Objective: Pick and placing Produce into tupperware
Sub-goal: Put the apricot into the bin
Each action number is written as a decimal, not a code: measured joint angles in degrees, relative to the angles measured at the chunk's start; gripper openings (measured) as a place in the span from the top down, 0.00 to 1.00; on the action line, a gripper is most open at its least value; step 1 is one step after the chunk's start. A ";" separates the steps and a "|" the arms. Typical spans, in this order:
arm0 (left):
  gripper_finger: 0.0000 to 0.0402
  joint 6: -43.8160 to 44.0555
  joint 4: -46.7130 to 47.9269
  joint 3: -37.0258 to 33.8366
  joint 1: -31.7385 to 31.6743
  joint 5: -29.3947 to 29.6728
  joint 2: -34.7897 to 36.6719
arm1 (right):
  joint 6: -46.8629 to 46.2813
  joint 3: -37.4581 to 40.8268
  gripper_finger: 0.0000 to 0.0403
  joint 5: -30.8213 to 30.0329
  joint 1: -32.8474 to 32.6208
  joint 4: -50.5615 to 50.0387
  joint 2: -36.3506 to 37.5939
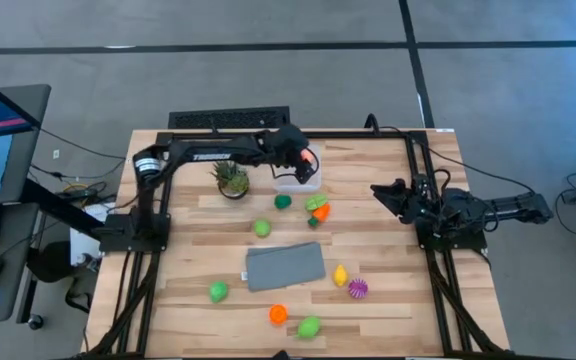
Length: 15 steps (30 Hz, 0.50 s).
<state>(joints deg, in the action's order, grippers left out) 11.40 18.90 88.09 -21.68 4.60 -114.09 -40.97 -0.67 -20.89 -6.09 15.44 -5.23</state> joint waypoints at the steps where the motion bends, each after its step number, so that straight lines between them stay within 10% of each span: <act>1: 0.38 -0.06 2.11 0.98 -0.16 0.02 -0.97 | 0.00 0.00 0.24 -0.04 -0.02 0.00 0.00; 15: 0.38 -0.05 8.34 5.99 -1.14 -0.85 -5.76 | 0.44 0.00 0.24 -0.02 -0.26 -0.44 -0.02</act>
<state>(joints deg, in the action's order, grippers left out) 11.35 27.24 94.08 -22.82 3.75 -119.85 -40.53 -0.67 -20.91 -6.35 15.00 -5.26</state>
